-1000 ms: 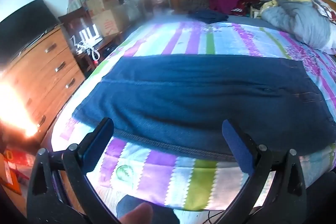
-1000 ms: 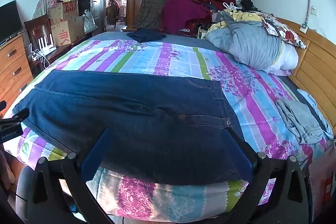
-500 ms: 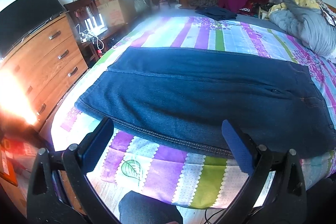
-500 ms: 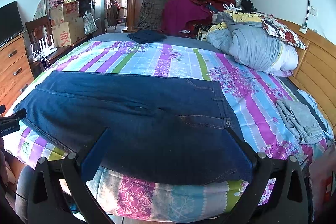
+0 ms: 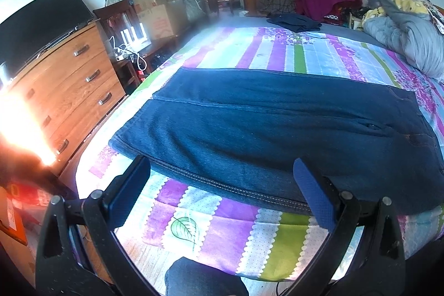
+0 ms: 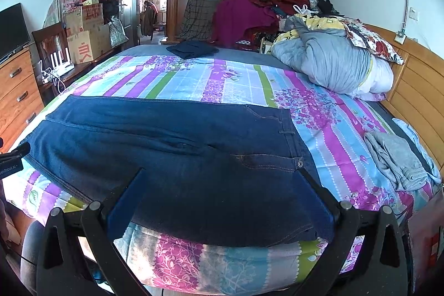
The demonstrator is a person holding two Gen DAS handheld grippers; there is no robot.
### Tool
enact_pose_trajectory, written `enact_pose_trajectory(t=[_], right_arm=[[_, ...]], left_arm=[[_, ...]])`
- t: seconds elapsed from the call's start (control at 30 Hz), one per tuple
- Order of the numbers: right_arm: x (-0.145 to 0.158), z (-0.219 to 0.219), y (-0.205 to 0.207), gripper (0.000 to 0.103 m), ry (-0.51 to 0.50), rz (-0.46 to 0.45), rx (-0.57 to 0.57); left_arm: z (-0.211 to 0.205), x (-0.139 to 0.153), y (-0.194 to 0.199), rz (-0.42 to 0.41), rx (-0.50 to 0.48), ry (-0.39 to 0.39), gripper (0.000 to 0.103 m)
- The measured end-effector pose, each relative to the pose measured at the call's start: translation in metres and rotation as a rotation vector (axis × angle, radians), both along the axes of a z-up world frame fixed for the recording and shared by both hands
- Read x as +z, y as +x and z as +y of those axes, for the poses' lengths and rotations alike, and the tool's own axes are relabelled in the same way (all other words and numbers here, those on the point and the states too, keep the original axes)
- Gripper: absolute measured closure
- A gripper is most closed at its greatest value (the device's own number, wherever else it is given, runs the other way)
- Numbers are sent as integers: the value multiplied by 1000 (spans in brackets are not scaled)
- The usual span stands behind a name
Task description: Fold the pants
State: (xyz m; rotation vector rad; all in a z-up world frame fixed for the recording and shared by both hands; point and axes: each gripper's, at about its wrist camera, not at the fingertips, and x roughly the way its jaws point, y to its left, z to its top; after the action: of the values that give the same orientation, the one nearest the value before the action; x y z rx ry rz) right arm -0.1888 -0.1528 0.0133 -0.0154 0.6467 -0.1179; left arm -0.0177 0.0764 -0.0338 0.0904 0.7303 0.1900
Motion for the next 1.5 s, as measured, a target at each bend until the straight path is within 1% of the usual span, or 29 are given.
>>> enact_pose_trajectory(t=[0.67,0.8,0.87,0.93,1.0,1.07,1.13,1.17,1.2,1.23,1.3,1.33,1.37,1.43,1.5], right_arm=[[4,-2,0,0,1,-9,1],[5,-6,-3,0,-3,-15,13],[5,-20,-9,0,4,-25,32],[1,-37,-17,0,-26,-31,29],[-5,-59,-23,0,-44,-13,14],[-10,-76,-29,0,-52,-2,3],[-12,-85,-33,0,-62,5,-18],[-12,-87,-33,0,-57,7,-17],[-12,-88,-33,0,-53,7,-14],[-13,-85,-32,0,-51,7,-7],[-15,-74,-24,0,-48,14,23],[-18,-65,-20,0,-41,18,47],[-20,-55,-14,0,-42,24,67],[-26,-37,-4,0,-53,39,104],[-31,-18,7,0,-46,54,136]], left_arm=[[-7,10,2,-21,-14,32,0],[-2,10,3,-23,-25,40,0],[8,11,3,-31,-28,58,0],[27,12,3,-44,0,79,0],[53,12,4,-46,47,86,0],[88,12,3,-57,124,92,0],[118,10,2,-57,189,106,0],[138,7,2,-44,226,99,0],[153,5,2,-35,250,79,0],[170,2,2,-26,274,39,0],[208,-10,3,22,315,-83,0],[216,-16,5,40,322,-124,0],[226,-23,6,62,322,-180,0],[239,-43,11,115,294,-329,1],[248,-62,17,142,291,-441,2]])
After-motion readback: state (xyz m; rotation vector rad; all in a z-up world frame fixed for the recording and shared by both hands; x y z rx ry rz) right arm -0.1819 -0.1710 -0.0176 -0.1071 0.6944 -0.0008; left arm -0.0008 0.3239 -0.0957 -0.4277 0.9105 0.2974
